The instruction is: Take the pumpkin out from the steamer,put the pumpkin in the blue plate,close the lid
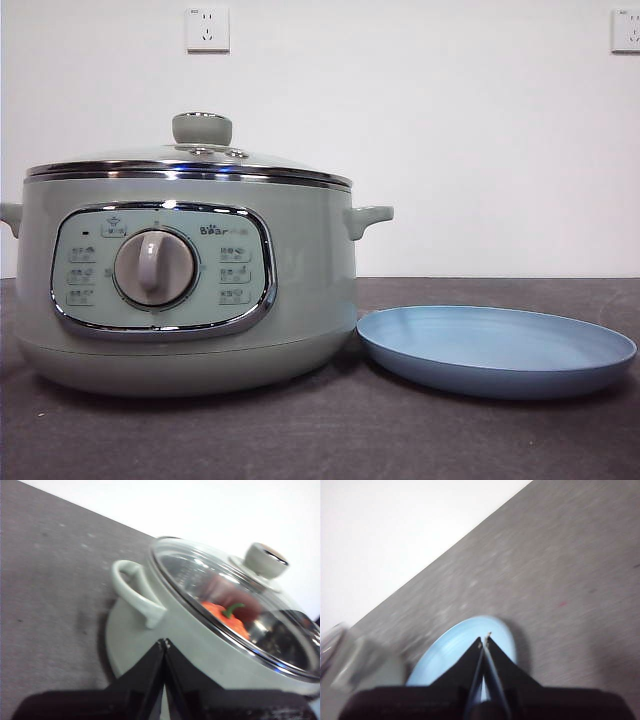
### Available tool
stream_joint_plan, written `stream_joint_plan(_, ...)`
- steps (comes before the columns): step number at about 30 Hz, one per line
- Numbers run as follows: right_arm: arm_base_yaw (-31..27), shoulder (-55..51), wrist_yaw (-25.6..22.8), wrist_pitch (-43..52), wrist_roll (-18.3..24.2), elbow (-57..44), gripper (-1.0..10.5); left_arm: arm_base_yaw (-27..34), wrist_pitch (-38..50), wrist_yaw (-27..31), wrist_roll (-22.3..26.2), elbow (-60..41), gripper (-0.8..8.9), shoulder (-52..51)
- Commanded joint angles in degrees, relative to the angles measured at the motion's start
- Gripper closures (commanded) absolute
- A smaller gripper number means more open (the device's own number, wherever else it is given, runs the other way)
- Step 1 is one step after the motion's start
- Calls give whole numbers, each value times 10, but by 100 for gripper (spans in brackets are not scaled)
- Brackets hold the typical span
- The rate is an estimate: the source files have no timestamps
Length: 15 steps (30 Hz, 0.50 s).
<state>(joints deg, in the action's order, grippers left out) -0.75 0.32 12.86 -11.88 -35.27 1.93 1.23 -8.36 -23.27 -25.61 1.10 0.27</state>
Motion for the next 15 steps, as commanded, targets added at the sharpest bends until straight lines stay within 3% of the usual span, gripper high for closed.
stream_joint_plan(1, 1, 8, 39, -10, -9, 6, 963, 2, -21, 0, -3, 16, 821, 0)
stream_joint_plan(10, 1, 76, 52, -19, 5, 96, 963, 2, -70, 25, 3, 119, 821, 62)
stream_joint_plan(15, 1, 142, 53, -24, 47, 163, 963, 2, -68, 22, 39, 182, 821, 145)
